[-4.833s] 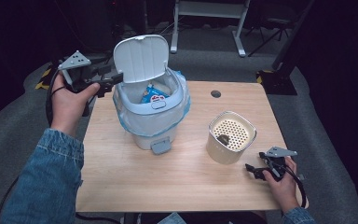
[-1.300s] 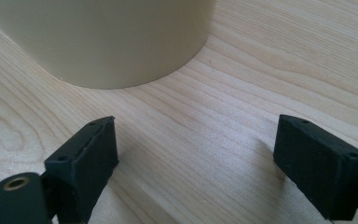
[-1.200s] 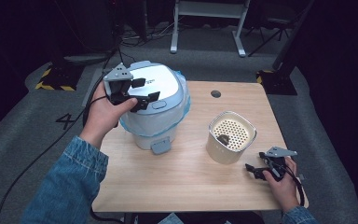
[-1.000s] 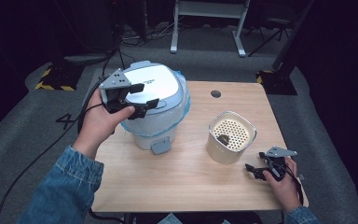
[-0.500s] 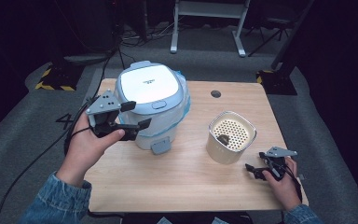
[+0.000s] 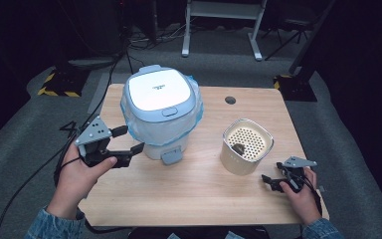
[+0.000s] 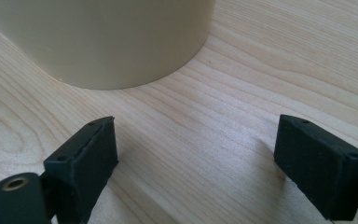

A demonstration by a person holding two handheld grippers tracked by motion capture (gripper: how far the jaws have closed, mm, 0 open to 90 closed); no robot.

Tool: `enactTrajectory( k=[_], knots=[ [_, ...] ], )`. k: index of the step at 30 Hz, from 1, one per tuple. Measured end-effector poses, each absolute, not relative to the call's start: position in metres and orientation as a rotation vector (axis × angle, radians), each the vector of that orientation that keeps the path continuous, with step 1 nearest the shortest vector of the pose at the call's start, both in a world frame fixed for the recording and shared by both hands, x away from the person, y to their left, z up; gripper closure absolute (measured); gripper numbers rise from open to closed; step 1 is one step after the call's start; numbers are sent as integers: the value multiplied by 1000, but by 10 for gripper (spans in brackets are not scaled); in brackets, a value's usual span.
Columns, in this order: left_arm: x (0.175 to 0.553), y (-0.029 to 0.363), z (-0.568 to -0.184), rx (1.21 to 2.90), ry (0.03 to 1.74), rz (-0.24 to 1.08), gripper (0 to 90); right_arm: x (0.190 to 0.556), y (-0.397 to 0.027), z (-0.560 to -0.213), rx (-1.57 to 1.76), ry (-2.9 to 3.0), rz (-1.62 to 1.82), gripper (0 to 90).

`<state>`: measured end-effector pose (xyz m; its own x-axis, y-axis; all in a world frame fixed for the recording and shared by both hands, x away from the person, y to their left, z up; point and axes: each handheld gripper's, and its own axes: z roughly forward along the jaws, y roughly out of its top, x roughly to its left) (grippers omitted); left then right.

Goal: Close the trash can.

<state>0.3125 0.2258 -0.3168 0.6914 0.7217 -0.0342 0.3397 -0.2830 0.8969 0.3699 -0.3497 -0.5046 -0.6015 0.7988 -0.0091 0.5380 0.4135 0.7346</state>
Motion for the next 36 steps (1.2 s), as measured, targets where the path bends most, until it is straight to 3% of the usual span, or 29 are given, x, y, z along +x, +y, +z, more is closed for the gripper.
enactTrajectory(
  k=[17,21,36],
  knots=[
    [314,251,-400,1837,1007,485,274,370,-350,-505,1151,2314,1005,134],
    [313,251,-416,1845,1044,545,275,370,-350,-505,1151,2314,1005,135],
    [315,251,-471,1972,1142,435,273,370,-350,-505,1151,2314,1005,135]
  ],
)
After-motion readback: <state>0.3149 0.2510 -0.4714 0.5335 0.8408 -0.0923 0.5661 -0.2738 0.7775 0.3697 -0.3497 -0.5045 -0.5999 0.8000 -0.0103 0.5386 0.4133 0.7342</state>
